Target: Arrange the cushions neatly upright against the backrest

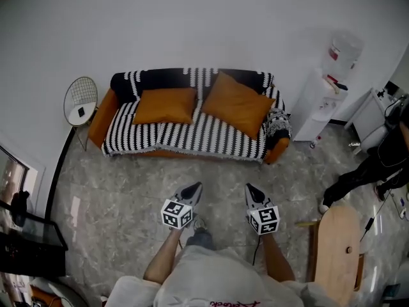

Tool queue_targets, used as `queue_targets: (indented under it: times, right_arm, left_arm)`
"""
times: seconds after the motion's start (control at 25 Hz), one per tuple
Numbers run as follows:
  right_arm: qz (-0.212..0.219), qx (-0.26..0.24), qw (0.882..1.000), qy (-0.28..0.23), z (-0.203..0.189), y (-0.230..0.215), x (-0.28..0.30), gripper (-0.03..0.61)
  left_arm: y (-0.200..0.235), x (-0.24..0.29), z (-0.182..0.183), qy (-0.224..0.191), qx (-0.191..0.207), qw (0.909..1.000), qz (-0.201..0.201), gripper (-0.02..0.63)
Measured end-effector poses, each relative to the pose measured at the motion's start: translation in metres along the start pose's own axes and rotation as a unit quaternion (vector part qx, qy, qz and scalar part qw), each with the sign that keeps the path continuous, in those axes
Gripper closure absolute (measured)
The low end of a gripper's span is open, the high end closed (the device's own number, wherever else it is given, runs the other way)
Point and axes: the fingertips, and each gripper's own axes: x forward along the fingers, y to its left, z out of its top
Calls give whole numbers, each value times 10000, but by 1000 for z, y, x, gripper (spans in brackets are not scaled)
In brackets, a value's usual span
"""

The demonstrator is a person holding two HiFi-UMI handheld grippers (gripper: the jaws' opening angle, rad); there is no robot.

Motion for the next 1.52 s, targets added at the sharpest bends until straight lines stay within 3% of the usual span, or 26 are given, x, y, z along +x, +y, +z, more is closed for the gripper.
queue_targets:
  times: [0.28,0.84,1.28,1.52]
  right_arm:
    - [2,115,9999,-69,33,-20,96,549]
    - [-288,253,9992,97,43,-54,211,549]
    - [-768,549,9949,358,8,-78,209,549]
    - [-762,548,9949,370,5,-99,224,549]
  left_arm:
    - [78,49,45,-14,68,10000,-10,581]
    - [179,117,71,199,32,9995,-250,581]
    - [187,159,57,489,42,9964,-689,580]
    - [189,186,57,497,53,9958,-767,581]
